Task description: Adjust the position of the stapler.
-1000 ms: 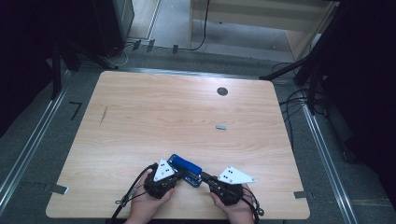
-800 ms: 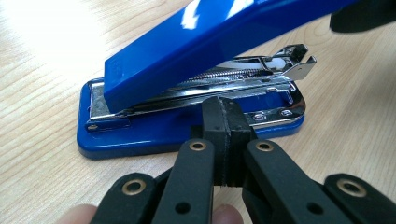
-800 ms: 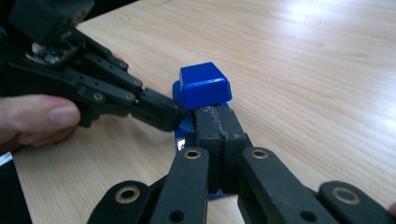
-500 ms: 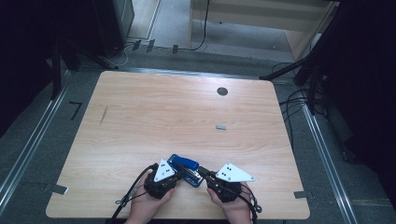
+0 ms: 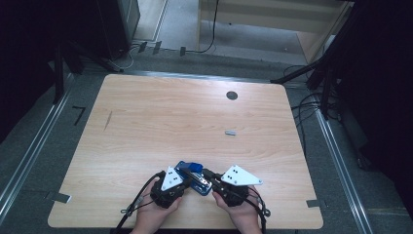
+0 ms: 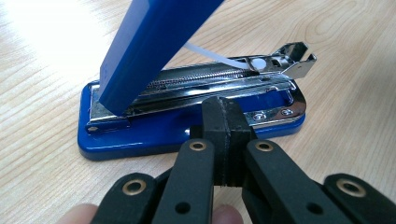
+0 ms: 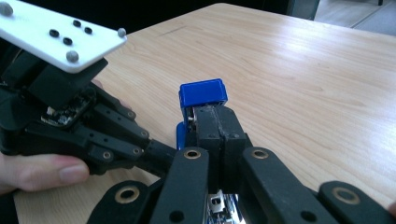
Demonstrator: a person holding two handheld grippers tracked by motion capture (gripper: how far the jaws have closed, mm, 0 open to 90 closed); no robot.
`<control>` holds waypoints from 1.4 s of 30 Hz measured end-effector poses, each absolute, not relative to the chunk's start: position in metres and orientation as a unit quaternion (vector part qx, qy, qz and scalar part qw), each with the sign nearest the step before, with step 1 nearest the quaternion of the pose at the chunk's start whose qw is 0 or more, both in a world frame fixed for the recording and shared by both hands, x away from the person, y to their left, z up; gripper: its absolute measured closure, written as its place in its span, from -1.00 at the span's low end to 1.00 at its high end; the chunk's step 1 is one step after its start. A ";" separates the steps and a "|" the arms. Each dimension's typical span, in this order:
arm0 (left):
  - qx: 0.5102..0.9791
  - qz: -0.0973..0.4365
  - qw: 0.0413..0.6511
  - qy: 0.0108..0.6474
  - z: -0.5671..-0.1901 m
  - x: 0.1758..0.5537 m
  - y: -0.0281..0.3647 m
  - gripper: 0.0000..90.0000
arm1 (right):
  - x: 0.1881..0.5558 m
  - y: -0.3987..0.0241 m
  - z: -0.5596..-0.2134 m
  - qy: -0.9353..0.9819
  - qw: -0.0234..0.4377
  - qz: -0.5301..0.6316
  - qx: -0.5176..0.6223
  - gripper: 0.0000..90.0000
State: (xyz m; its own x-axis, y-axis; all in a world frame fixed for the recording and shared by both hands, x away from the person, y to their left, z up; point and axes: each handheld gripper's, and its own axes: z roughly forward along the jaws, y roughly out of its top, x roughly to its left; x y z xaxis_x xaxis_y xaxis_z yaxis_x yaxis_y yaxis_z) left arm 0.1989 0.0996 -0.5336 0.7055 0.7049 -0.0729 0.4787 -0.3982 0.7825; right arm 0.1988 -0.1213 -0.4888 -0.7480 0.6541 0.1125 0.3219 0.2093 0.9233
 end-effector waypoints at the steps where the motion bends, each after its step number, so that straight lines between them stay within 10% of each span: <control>1: 0.826 0.137 0.414 0.358 -0.534 0.199 0.100 1.00 | 0.199 -0.121 -0.488 0.762 0.153 0.541 0.321 1.00; 42: 0.828 0.145 0.411 0.354 -0.533 0.198 0.098 1.00 | 0.224 -0.090 -0.468 0.766 0.153 0.554 0.289 1.00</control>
